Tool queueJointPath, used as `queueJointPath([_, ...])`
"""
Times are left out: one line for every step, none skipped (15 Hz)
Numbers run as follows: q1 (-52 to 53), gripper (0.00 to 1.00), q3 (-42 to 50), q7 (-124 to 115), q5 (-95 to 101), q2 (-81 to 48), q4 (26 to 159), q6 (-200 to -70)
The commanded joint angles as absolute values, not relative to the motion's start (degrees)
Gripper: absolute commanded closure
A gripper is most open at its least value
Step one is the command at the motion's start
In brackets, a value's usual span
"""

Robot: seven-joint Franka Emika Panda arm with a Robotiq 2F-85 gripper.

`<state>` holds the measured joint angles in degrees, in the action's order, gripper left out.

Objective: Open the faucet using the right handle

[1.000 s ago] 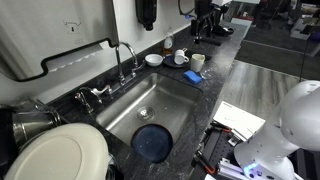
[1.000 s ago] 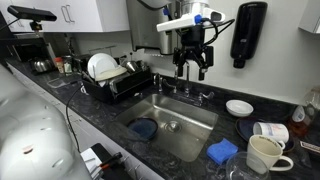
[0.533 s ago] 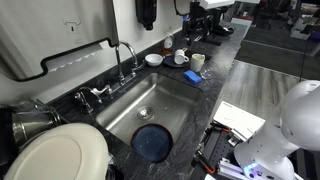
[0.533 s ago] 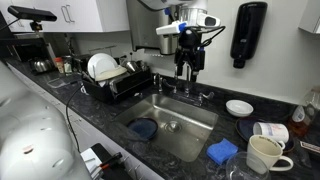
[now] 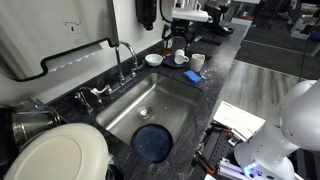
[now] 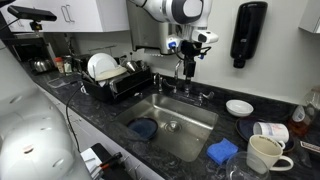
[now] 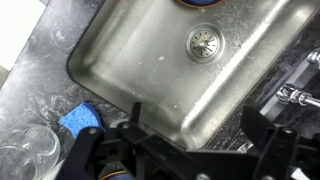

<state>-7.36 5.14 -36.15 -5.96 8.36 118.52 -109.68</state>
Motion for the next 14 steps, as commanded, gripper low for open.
queueJointPath([-7.1,0.00,4.6,-43.7,-11.5,6.1,119.5,-118.4])
queueJointPath([-7.0,0.00,4.5,-45.5,-13.0,5.7,119.9,-121.3])
queueJointPath([-6.8,0.00,4.5,-47.2,-14.2,5.2,120.4,-124.6])
queueJointPath([-6.6,0.00,4.4,-48.5,-15.6,4.9,121.0,-128.3])
queueJointPath([-6.4,0.00,4.4,-49.6,-16.9,4.7,121.7,-132.1])
queueJointPath([-5.9,0.00,4.1,-50.0,-17.8,4.7,122.8,-136.9])
queueJointPath([-5.6,0.00,3.9,-50.4,-18.4,4.5,123.7,-141.7])
queueJointPath([-5.2,0.00,3.7,-50.7,-18.0,4.0,123.9,-146.2])
queueJointPath([-5.0,0.00,3.5,-51.3,-16.9,3.1,123.9,-150.8])
queueJointPath([-5.0,0.00,3.2,-53.3,-14.6,2.0,124.1,-155.5])
queueJointPath([-5.1,0.00,4.0,-50.9,-16.2,3.5,123.2,-148.8])
queueJointPath([-4.9,0.00,3.8,-51.8,-15.6,3.0,123.5,-151.9])
queueJointPath([-4.8,0.00,3.7,-52.3,-15.3,2.5,123.6,-153.3])
queueJointPath([-4.7,0.00,3.6,-52.3,-15.3,2.2,123.6,-153.8])
